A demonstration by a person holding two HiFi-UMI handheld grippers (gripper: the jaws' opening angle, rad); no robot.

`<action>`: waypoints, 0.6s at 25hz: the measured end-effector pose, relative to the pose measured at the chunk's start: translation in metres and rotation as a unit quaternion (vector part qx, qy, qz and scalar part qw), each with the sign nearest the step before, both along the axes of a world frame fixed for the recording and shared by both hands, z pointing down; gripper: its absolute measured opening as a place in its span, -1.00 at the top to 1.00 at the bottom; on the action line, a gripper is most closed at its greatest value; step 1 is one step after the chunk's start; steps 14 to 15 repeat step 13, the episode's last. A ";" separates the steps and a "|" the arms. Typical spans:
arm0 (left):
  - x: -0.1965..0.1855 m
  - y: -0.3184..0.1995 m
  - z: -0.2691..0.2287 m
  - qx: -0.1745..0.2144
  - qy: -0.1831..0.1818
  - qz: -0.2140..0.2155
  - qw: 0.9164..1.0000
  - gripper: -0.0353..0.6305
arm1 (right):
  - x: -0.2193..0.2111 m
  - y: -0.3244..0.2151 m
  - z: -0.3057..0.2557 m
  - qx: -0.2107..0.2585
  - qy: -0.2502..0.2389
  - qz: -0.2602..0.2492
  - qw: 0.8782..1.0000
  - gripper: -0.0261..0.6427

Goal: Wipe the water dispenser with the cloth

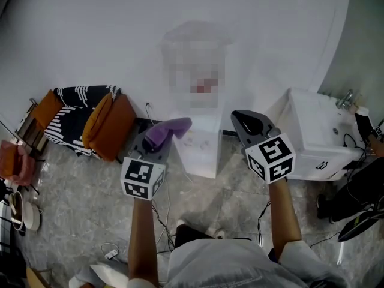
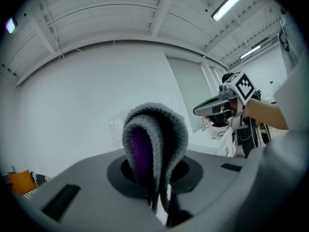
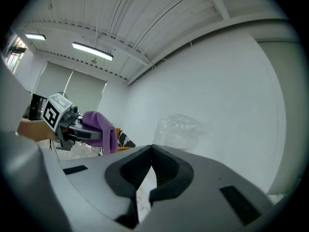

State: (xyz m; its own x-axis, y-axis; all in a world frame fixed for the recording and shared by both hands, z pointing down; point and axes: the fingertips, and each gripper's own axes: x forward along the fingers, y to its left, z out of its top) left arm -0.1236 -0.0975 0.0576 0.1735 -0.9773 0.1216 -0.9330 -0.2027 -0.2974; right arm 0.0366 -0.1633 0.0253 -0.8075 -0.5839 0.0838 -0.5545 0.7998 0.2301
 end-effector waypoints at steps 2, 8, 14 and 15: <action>-0.001 0.000 0.001 -0.001 0.000 0.001 1.000 0.71 | -0.001 0.000 0.001 -0.001 0.000 0.000 1.000 0.88; -0.003 -0.001 0.005 -0.004 0.003 0.001 1.000 0.71 | -0.004 -0.001 0.006 -0.006 0.003 -0.001 1.000 0.88; -0.001 0.000 0.005 -0.001 0.003 0.003 1.000 0.71 | -0.005 0.001 0.007 -0.006 0.004 -0.003 1.000 0.88; -0.001 0.000 0.005 -0.001 0.003 0.003 1.000 0.71 | -0.005 0.001 0.007 -0.006 0.004 -0.003 1.000 0.88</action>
